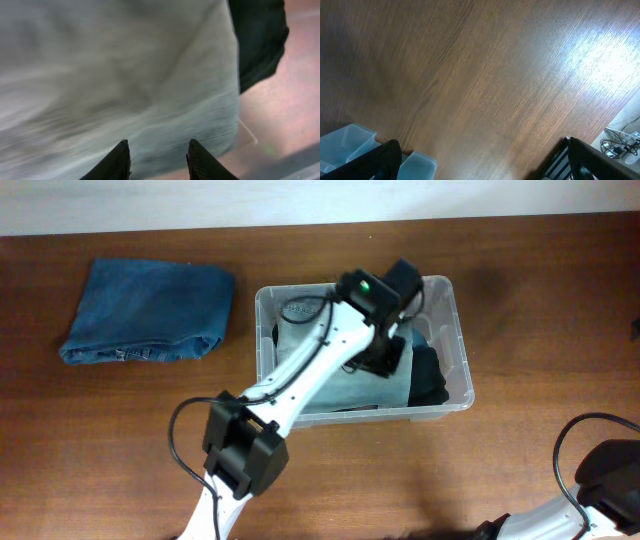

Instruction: Pack container

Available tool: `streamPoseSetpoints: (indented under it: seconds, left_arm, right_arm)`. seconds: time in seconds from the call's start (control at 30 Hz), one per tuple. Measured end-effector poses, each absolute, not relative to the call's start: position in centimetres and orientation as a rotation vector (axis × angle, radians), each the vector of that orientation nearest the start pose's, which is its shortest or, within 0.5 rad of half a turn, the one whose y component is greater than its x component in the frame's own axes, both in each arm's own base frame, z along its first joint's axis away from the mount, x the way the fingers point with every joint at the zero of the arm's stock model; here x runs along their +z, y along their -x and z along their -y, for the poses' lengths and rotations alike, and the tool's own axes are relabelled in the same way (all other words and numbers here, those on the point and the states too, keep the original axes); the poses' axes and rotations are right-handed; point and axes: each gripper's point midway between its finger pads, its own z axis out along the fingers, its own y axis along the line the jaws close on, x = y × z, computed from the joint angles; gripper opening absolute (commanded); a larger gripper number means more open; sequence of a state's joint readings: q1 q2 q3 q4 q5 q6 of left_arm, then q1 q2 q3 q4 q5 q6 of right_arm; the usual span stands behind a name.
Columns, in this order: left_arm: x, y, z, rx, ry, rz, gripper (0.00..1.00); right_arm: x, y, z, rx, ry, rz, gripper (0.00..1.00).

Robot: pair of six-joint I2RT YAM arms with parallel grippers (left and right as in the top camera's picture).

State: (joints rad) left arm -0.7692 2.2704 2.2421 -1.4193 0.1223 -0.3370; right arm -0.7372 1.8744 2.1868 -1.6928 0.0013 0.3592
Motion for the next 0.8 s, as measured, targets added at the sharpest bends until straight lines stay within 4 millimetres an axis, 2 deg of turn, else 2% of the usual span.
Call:
streamPoseSetpoints:
  seconds: [0.23,0.37,0.5,0.6,0.7,0.8]
  left_arm:
    - [8.6,-29.3,34.9,-0.274,-0.739,-3.092,0.38]
    - [7.3,-28.5,34.9,-0.264,-0.739,-3.115,0.38]
    - [7.2,-28.4,34.7,-0.254,-0.736,-3.125,0.38]
    - [7.3,-28.2,33.5,-0.193,-0.727,-3.156,0.39]
    - [7.5,-29.0,32.0,-0.122,-0.692,-3.162,0.41]
    - [8.2,-30.6,30.0,-0.068,-0.620,-3.153,0.42]
  right_arm:
    - [25.6,-26.6,24.2,-0.055,-1.539,-2.522,0.98]
    - [25.6,-26.6,24.2,-0.055,-1.539,-2.522,0.98]
    - [25.6,-26.6,24.2,-0.055,-1.540,-2.521,0.98]
    - [25.6,-26.6,24.2,-0.056,-1.539,-2.522,0.98]
    - [25.6,-26.6,24.2,-0.055,-1.539,-2.522,0.98]
    - [25.6,-26.6,24.2,-0.055,-1.540,-2.521,0.98]
